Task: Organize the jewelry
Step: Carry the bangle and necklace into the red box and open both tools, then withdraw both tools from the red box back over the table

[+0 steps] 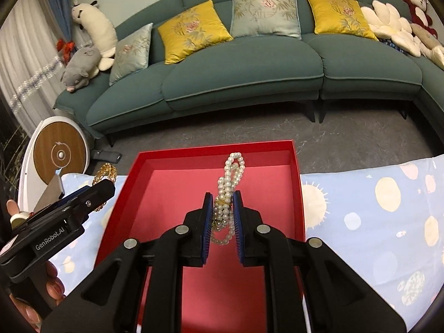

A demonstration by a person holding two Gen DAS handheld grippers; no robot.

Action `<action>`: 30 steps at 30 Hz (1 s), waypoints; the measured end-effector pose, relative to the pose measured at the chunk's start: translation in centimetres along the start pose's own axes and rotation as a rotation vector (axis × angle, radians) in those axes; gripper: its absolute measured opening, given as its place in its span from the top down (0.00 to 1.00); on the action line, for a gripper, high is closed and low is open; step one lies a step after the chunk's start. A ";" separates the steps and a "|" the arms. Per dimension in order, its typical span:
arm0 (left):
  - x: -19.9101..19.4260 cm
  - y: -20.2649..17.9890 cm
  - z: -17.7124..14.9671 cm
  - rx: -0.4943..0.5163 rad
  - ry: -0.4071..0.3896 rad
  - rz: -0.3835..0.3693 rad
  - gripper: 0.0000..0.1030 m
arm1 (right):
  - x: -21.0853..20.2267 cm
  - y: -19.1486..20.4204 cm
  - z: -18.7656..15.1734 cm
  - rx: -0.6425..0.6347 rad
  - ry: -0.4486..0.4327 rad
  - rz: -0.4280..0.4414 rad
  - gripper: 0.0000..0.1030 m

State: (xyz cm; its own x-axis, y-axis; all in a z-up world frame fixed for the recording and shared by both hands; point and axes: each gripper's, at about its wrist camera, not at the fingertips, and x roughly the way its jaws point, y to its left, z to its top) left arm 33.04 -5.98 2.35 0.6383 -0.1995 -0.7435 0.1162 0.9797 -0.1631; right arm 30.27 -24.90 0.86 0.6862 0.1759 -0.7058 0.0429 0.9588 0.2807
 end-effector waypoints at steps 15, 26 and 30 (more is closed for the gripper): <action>1.9 0.3 -0.2 -0.002 -0.059 0.063 0.34 | 1.2 -1.9 0.4 -0.013 -0.068 -0.058 0.60; -11.0 4.4 -6.4 0.004 -0.097 -0.001 0.34 | -13.6 -2.1 -8.1 -0.087 -0.132 0.021 0.60; -14.4 5.6 -10.6 -0.012 -0.070 0.026 0.34 | -17.6 -1.7 -11.6 -0.083 -0.119 0.029 0.60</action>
State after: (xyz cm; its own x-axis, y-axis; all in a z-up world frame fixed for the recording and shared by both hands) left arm 16.45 2.20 5.29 0.6929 -0.1715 -0.7003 0.0899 0.9843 -0.1520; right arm 9.65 -27.08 5.23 0.7680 0.1812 -0.6143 -0.0355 0.9697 0.2416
